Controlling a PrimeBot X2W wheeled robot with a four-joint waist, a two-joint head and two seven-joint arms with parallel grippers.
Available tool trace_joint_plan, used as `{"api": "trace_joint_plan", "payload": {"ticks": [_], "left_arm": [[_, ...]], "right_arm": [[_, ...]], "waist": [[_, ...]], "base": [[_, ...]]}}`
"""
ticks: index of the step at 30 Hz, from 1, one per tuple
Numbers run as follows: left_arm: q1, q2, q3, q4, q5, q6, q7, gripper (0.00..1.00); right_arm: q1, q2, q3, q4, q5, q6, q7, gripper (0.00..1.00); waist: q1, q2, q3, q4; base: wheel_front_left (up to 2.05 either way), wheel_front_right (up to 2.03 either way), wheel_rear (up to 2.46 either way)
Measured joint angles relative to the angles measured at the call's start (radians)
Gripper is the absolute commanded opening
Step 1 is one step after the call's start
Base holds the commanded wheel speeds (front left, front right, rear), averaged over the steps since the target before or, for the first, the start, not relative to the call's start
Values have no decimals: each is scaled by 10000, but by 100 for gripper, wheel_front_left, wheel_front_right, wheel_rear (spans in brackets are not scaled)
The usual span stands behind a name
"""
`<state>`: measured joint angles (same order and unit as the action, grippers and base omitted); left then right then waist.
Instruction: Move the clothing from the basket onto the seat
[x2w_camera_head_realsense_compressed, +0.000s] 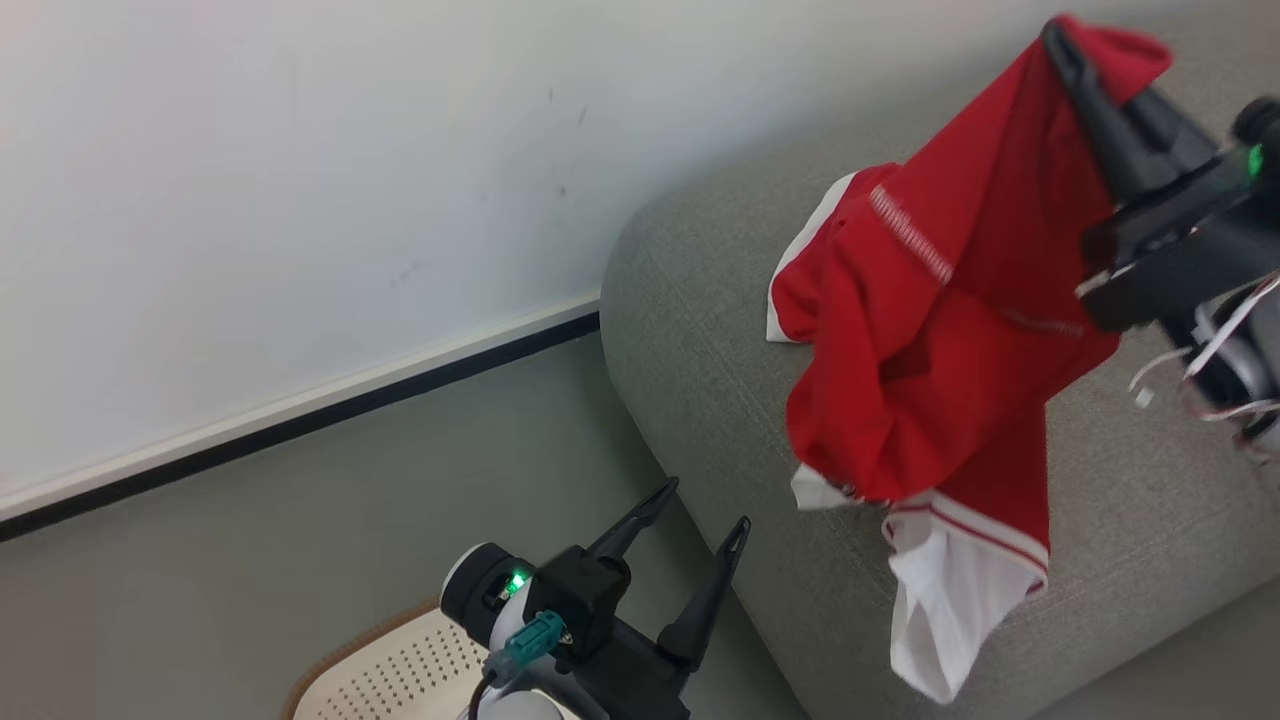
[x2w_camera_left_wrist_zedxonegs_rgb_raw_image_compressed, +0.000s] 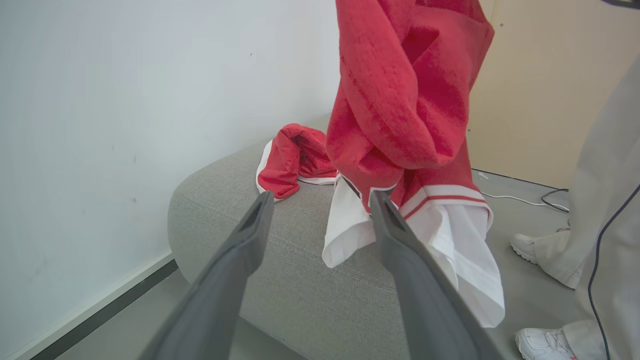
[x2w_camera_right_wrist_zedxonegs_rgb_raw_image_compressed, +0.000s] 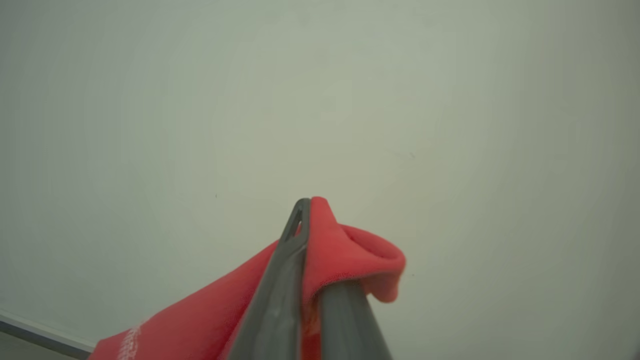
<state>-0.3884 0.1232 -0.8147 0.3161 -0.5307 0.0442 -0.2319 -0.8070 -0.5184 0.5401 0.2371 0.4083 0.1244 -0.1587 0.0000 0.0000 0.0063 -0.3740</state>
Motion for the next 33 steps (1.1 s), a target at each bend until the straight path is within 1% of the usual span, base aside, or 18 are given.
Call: {"api": "trace_joint_plan", "payload": {"ticks": [2,6,12,19,21,24,25,30,33], "left_arm": [[-21,8,-104,-150,140,2,2,100],[-200,27,-209,-571,439,98,6,100],[-571,201,-217,-1195,755,186,4,100],[-1090,364,-299,-1714,1193,190,199,100],[-1255,355,-309,-1858,1225,224,245,100],[-1526,332,-364,-2023,1354,234,372,100],[-1621,330,-385,-2057,1461,234,384,100],[-2119,313,-431,-2293,1722,226,548,100],[-2394,353,-401,-2445,1837,232,635,100]], "right_arm": [[-474,-71,-353,109,364,2,10,0],[-1535,-512,-988,412,604,2,268,0],[-3105,-1244,-1879,1522,855,2,662,0],[-3961,-1918,-2347,2915,738,-222,884,0],[-4041,-1885,-2596,3229,909,-337,880,0],[-4163,-1850,-2692,3576,949,-462,871,0],[-4194,-1797,-2711,3687,957,-470,871,0],[-4313,-1513,-2686,4136,953,-727,779,0],[-4327,-1223,-2583,4385,953,-800,706,0]], "waist": [[0,0,184,44],[0,1,595,209],[1,1,1315,607],[2,1,2247,1157],[2,1,2529,1316],[2,1,2966,1553],[2,1,3110,1629],[1,2,3856,1995],[1,2,4318,2176]], "base": [[0,0,0],[0,0,0],[0,0,0],[0,0,0],[0,0,0],[0,0,0],[0,0,0],[0,0,0],[0,0,0]]}}
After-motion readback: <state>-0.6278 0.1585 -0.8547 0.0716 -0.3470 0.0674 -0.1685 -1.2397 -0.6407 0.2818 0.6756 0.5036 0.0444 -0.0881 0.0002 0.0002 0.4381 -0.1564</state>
